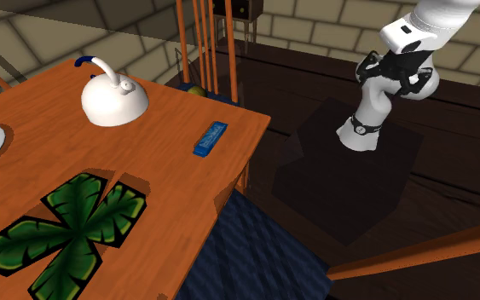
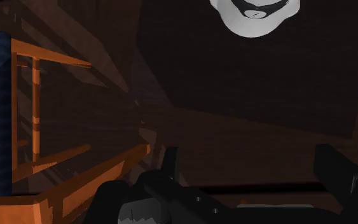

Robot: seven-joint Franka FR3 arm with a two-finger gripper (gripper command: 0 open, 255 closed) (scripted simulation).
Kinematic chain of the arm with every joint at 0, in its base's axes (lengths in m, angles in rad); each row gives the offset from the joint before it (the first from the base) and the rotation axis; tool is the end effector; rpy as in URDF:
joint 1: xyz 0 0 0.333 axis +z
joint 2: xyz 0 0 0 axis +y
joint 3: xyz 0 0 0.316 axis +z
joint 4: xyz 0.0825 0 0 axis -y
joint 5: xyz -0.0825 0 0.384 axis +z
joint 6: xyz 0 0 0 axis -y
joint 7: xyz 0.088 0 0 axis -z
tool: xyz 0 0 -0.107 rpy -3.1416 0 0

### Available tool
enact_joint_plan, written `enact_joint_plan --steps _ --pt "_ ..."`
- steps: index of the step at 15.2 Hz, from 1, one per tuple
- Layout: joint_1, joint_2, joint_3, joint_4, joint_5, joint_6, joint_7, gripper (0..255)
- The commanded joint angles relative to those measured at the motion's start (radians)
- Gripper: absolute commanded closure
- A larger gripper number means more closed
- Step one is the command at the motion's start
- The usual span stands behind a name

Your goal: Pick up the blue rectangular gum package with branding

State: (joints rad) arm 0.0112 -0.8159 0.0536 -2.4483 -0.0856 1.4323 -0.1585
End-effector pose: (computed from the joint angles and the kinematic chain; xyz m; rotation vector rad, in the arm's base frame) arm 0.2796 0.0116 0.5464 2.9973 0.2996 -0.3136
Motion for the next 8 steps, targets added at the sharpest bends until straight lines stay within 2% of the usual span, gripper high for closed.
enact_joint_plan --steps 1,8 --pt "0.0 0.0 0.0 0.0 0.0 0.0 0.0 0" --pt "-0.045 0.186 -0.114 0.068 -0.074 0.17 -0.105 0"
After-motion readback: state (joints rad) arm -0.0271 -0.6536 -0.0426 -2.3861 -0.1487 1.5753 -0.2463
